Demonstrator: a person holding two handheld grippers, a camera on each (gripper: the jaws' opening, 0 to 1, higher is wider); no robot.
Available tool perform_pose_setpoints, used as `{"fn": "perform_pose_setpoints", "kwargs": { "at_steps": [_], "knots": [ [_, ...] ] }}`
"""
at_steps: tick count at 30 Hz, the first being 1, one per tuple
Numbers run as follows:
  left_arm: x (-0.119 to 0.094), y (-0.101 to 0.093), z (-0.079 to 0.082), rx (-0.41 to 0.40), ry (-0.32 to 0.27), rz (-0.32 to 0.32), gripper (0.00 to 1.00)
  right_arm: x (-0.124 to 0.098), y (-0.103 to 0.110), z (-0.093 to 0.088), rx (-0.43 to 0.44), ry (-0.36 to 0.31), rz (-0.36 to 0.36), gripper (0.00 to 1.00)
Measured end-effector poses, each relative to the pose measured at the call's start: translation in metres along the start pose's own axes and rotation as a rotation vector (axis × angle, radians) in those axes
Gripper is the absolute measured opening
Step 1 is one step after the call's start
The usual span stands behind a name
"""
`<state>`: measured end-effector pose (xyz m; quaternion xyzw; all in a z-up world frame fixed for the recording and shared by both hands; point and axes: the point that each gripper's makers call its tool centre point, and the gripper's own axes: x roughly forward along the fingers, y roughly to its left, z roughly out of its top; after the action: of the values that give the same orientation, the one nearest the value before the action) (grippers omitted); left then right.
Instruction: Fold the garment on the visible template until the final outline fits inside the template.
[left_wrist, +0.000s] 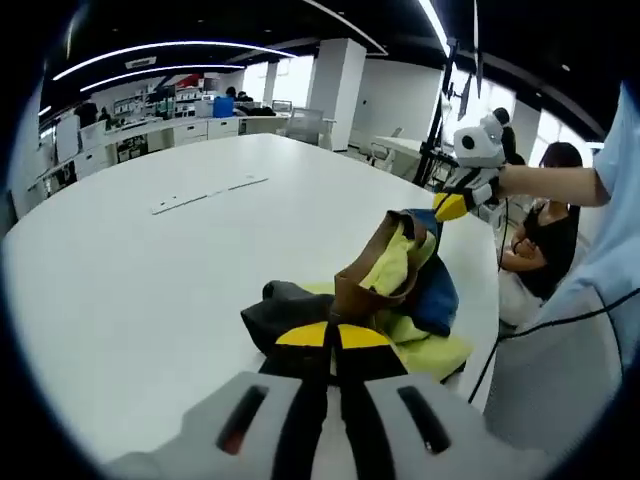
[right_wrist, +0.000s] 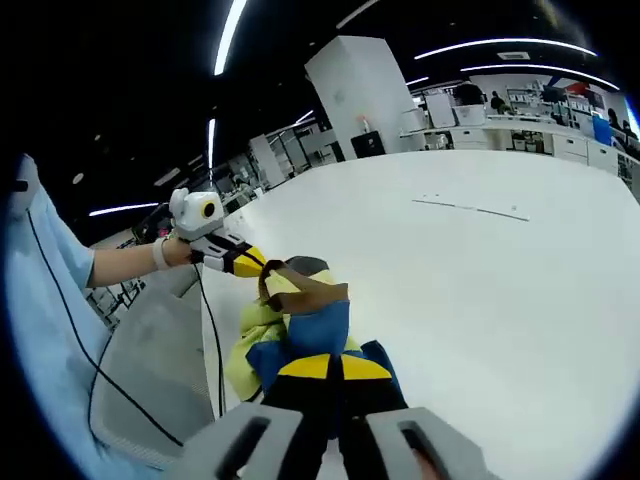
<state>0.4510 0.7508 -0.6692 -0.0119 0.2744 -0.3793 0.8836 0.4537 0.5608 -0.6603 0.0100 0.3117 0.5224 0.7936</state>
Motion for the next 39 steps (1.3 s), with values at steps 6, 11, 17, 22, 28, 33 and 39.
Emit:
{"fn": "perform_pose_setpoints", "kwargs": {
  "at_steps": [6,11,17,22,28,33,39],
  "knots": [
    [-0.009,0.012,0.048,0.036,-0.073,0.03,0.0,-0.012,-0.001,0.046,-0.025,-0.102,-0.035,0.0],
    [-0.017,0.019,0.09,0.062,-0.126,0.053,0.0,-0.022,0.003,0.084,-0.059,-0.17,-0.049,0.0],
    [-0.028,0.03,0.131,0.051,-0.194,0.066,0.0,-0.032,0.006,0.12,-0.112,-0.216,-0.051,0.0],
    [-0.028,0.042,0.149,0.044,-0.219,0.072,0.0,-0.033,-0.002,0.149,-0.15,-0.256,-0.063,0.0],
    [-0.013,0.066,0.162,0.013,-0.21,0.089,0.0,-0.022,-0.04,0.177,-0.136,-0.308,-0.086,0.0],
    [0.026,0.102,0.157,-0.009,-0.154,0.12,0.0,-0.001,-0.09,0.183,-0.094,-0.3,-0.142,0.0],
    [0.081,0.144,0.126,-0.023,-0.052,0.165,0.0,0.041,-0.146,0.158,-0.072,-0.2,-0.205,0.0]
  ]
}}
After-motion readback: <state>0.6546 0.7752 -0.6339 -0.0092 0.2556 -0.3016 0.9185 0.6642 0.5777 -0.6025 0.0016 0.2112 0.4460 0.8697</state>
